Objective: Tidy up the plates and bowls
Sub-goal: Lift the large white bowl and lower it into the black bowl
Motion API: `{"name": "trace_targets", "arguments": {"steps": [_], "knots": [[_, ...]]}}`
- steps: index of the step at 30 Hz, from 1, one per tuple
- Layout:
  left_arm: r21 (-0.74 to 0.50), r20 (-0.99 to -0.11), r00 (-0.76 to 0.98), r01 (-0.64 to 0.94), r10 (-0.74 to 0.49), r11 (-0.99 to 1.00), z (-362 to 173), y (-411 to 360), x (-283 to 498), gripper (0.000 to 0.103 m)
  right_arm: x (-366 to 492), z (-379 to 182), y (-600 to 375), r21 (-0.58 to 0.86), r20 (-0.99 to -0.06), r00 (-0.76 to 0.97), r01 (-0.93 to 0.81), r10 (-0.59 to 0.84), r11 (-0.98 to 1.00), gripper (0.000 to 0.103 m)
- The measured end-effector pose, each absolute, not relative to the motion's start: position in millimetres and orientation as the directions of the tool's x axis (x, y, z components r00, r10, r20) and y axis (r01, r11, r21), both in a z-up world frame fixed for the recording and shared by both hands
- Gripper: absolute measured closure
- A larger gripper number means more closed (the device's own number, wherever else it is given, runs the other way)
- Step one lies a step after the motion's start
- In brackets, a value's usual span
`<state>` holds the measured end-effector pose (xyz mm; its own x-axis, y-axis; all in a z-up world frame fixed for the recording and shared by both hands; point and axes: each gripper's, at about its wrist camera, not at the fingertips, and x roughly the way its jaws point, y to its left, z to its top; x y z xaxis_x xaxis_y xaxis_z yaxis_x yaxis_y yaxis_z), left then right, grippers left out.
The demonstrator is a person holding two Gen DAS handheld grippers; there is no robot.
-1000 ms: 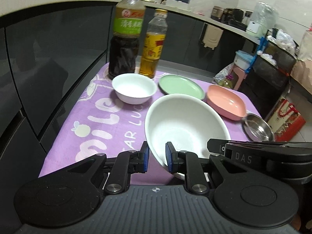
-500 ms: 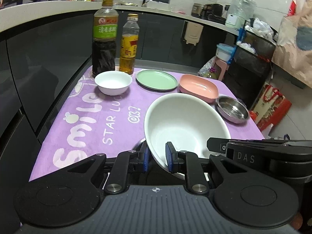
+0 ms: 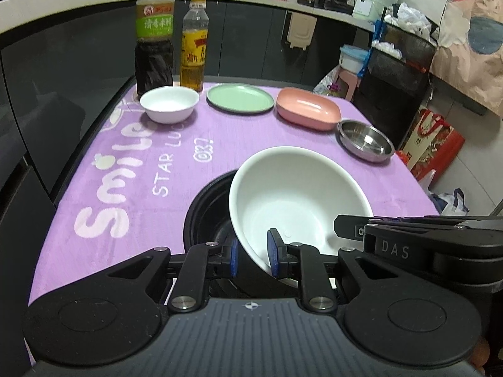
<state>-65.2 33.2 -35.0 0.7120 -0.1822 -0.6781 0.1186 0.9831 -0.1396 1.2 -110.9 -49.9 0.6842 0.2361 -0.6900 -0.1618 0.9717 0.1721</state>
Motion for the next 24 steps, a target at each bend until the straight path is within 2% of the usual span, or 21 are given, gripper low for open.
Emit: {"name": "trace_targets", "arguments": {"steps": [7,24], "knots": [[-0.129,-0.705,0.688,0.113,-0.171,0.985,-44,32,-60,0.086,4,-62,-112,0.167,-0.716,0.663,-0.143,0.220,0.975,0.099],[-0.114,-0.708,0.690,0.099,-0.151,0.988,-43,38,-60,0.085,4,-64,-113,0.151,-0.718,0.665,-0.139,0.205,0.979,0.099]]}}
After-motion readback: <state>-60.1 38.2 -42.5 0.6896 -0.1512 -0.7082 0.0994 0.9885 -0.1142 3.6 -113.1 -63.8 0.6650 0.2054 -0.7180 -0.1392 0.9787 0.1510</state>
